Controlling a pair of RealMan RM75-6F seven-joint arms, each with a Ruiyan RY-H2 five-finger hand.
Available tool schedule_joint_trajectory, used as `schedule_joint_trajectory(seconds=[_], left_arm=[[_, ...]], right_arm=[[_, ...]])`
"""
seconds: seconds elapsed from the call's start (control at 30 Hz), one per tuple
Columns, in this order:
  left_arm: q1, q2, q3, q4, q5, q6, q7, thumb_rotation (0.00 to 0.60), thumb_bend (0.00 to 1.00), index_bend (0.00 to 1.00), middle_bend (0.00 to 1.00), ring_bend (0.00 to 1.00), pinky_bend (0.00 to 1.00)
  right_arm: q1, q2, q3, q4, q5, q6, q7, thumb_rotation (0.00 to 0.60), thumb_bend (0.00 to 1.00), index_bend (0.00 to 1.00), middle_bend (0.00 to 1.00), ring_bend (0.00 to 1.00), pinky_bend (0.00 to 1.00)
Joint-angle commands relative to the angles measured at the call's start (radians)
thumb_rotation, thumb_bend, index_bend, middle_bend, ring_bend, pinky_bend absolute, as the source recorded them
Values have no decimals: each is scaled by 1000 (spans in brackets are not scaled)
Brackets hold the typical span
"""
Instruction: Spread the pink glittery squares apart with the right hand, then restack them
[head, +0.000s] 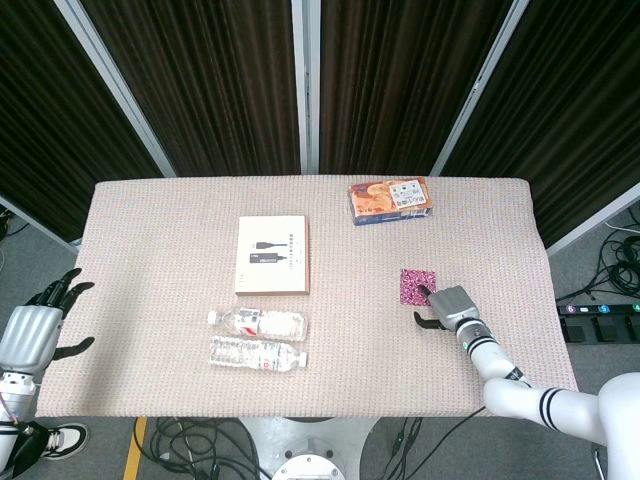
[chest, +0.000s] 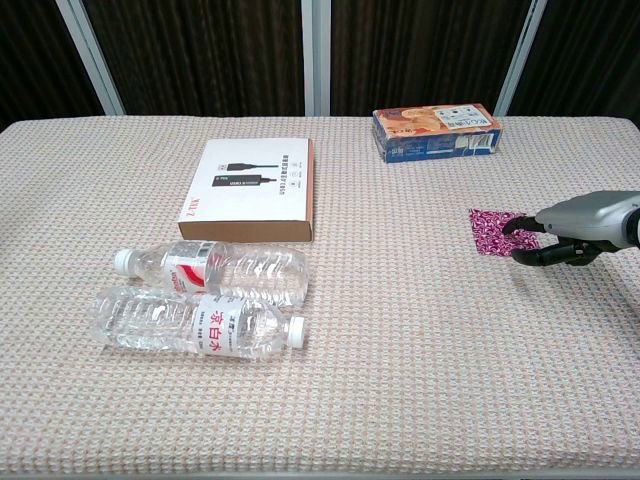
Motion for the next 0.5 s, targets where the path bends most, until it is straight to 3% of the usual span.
schedule_joint_trajectory(seconds=[0.03, 0.5], left_arm=[[-1, -2, -1, 3, -3, -3, -1, 600, 0, 260, 188, 208, 389], [-8, -8, -8, 25, -23, -23, -6, 600, 0, 261, 188, 208, 389]], right_arm=[[9, -4, 3, 14, 2, -9, 7, 0, 395, 66, 1000, 1000, 984], [65, -14, 4, 81, 34, -68, 20, 0, 394, 67, 1000, 1000, 985]])
